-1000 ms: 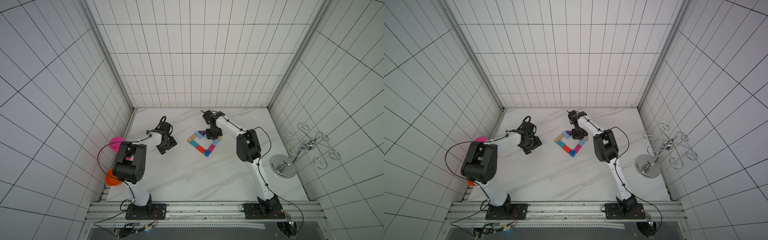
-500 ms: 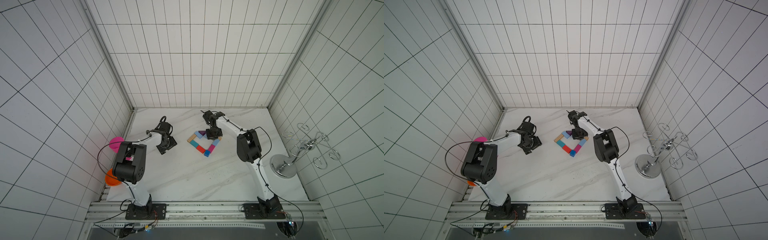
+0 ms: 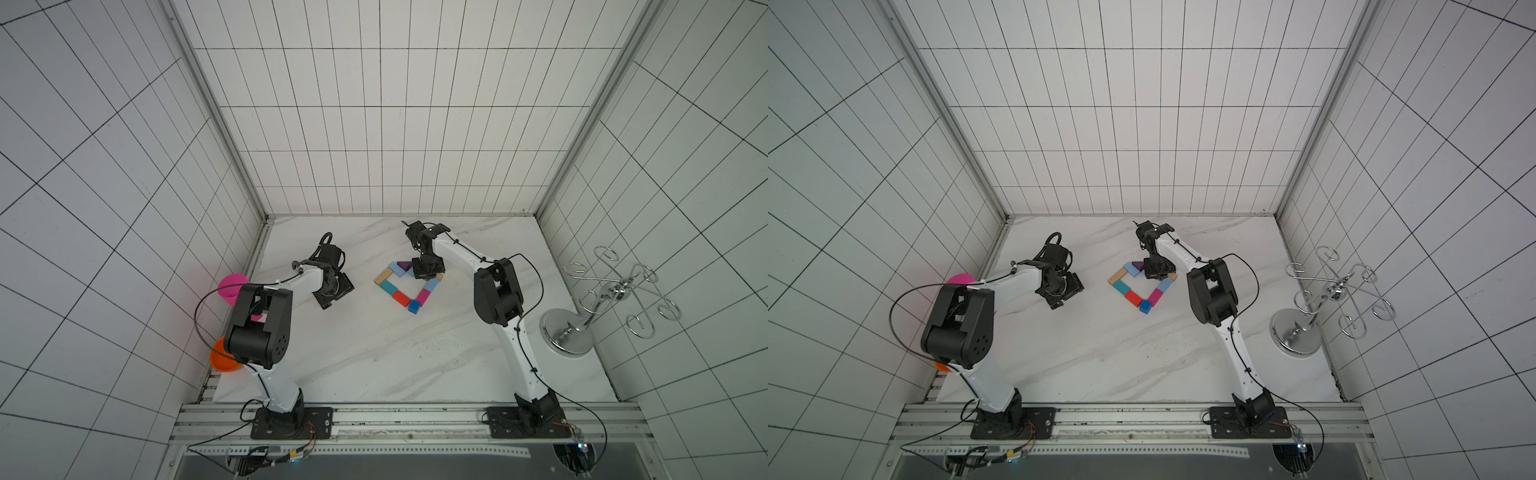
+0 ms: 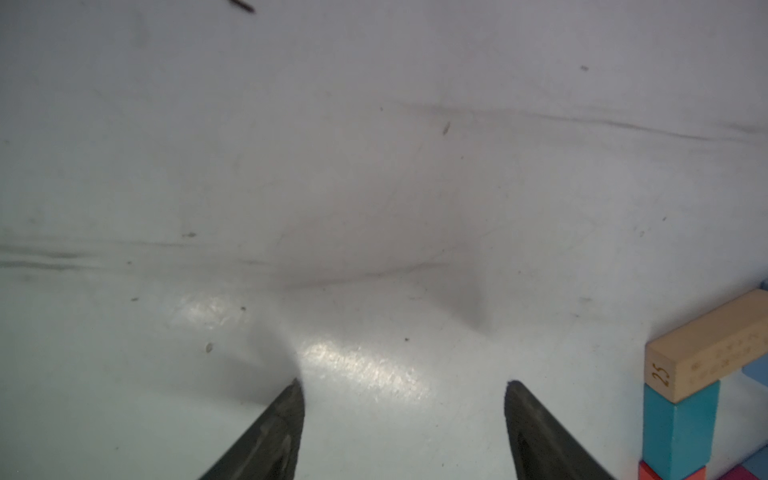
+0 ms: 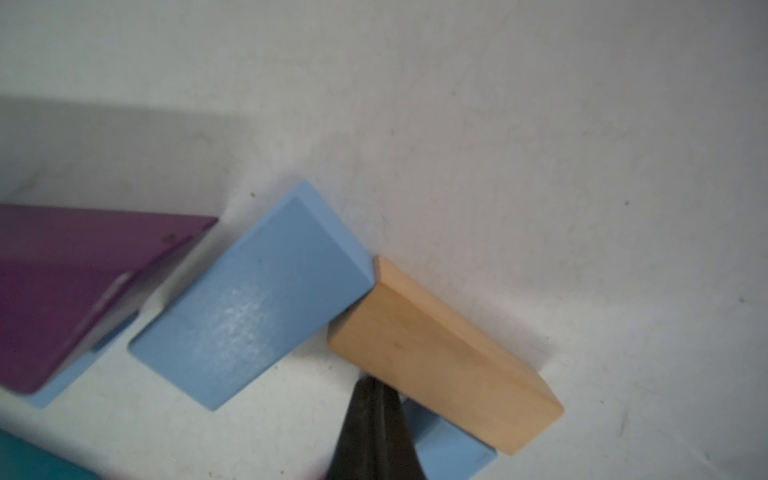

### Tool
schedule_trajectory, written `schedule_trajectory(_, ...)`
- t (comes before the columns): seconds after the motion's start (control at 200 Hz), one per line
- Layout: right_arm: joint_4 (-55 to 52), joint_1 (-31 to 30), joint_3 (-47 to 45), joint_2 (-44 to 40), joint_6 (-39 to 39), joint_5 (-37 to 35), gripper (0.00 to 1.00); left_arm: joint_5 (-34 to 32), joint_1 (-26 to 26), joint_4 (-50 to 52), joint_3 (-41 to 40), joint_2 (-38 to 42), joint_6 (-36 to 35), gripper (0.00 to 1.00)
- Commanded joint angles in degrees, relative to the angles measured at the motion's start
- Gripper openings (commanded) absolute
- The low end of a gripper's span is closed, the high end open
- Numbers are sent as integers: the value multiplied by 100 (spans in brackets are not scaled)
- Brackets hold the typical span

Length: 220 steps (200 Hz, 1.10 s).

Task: Assemble a heart with building blocks
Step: Adjust the building block at the center of the board.

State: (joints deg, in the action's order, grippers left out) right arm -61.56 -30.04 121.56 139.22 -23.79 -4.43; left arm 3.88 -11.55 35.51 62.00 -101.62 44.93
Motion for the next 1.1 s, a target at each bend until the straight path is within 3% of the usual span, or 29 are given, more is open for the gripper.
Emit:
schedule_trajectory(0.0, -198, -36, -172, -69, -73, -129, 0, -70, 30, -17, -153, -25, -63, 76)
schedule_trajectory(0.555, -144, -51, 17, -139, 30, -155, 0, -119, 30, 0, -120, -20, -85, 76)
schedule_trajectory(0.839, 334, -53, -260, -510, 155, -33, 38, -181, 30, 75, -30, -5, -89, 76)
schedule_trajectory(1.094, 642, -53, 71, -1094, 294, 188, 56, -427, 30, 322, 346, 206, -243, 76)
